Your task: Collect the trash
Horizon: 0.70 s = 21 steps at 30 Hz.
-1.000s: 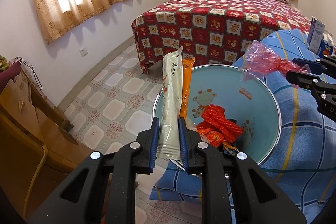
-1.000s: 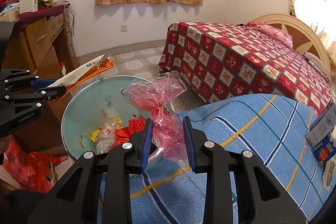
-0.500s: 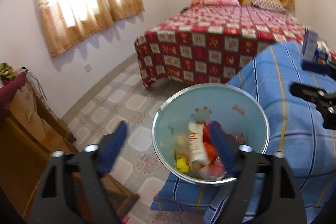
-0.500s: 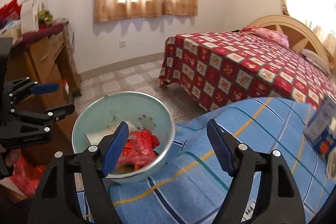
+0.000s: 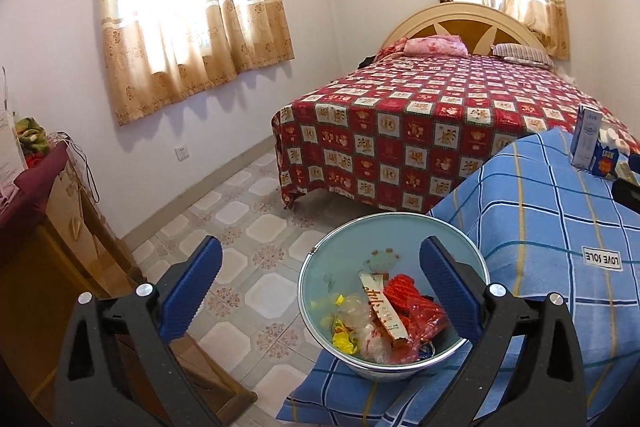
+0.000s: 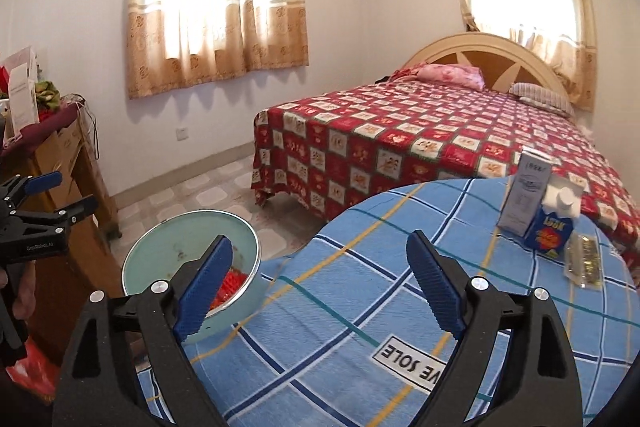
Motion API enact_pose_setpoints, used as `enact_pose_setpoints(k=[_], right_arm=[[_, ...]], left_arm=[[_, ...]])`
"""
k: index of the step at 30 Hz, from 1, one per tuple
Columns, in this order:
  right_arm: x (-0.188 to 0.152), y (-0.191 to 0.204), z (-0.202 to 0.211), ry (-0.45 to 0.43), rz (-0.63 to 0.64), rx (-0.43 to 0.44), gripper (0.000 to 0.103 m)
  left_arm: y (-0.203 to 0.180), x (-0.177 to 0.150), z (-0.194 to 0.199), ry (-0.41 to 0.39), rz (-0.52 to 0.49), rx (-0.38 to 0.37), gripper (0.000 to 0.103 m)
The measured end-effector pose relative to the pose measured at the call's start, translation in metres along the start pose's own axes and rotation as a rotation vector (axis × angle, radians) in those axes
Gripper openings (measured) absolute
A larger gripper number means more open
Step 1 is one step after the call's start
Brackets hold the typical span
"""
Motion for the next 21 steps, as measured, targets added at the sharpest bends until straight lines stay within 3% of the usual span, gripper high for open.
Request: enact_pose_setpoints(k=[21], right_arm=[[-0.0003,-0.0015,0.0092,0.001,0.005,-0.010,0.090]], left_arm=[[0.0007,0.0011,0.0036,0.004,0.006,-0.015,0.097]])
Point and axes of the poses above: each gripper's, at about its wrist camera, not at the fingertips, and z roughly against the way its jaws point, y to its left, x to its top, the point moved 9 cm from there along -z, roughly the way its jaws point, and after that the axes turned 13 degrees about -z, right-handed, at the moved point
